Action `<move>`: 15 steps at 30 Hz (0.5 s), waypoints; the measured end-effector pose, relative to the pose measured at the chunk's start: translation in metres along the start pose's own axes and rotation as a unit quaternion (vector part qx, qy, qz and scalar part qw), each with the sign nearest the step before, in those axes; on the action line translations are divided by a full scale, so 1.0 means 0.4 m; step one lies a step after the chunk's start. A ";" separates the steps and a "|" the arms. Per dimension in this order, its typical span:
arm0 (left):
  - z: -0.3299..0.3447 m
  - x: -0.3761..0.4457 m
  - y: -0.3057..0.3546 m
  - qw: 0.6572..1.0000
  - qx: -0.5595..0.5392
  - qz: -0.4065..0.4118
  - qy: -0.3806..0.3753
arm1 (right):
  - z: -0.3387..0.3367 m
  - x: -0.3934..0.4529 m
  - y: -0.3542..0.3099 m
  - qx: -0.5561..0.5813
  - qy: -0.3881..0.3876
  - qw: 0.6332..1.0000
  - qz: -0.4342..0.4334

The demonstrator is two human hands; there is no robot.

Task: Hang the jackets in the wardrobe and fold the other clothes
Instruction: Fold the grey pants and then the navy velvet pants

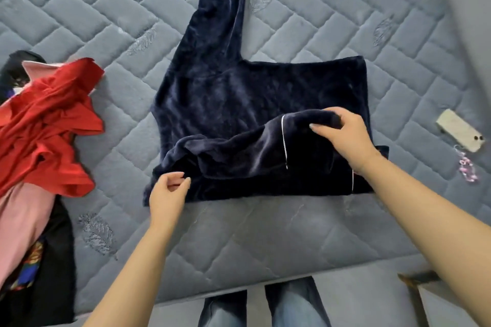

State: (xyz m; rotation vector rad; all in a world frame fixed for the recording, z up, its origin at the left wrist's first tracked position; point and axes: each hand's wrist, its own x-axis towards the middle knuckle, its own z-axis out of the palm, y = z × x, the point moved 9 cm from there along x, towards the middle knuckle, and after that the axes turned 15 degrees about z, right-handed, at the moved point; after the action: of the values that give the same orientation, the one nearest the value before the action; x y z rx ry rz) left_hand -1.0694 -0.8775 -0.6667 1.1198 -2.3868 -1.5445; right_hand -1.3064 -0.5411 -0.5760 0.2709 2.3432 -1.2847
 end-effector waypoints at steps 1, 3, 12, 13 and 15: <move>0.053 -0.007 -0.015 0.986 -0.131 -0.096 -0.034 | -0.014 0.028 -0.042 0.020 0.004 1.000 -0.023; 0.152 -0.020 -0.011 0.908 -0.332 -0.247 -0.069 | -0.035 0.070 -0.125 0.042 0.009 0.997 -0.069; 0.295 0.056 0.105 0.655 -0.674 -0.333 0.071 | -0.273 0.023 -0.113 -0.024 0.187 0.952 -0.242; 0.310 0.052 0.094 0.657 -0.663 -0.350 0.081 | -0.283 0.024 -0.049 -0.068 0.199 0.951 -0.228; 0.342 0.032 0.061 0.678 -0.618 -0.389 0.084 | -0.280 0.064 0.125 -0.185 0.184 0.957 -0.129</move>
State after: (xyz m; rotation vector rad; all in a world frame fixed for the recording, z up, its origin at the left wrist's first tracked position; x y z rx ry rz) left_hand -1.1513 -0.7764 -0.7171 1.6554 -0.2061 -2.3635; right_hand -1.3428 -0.4212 -0.5735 0.0863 2.9616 -0.9304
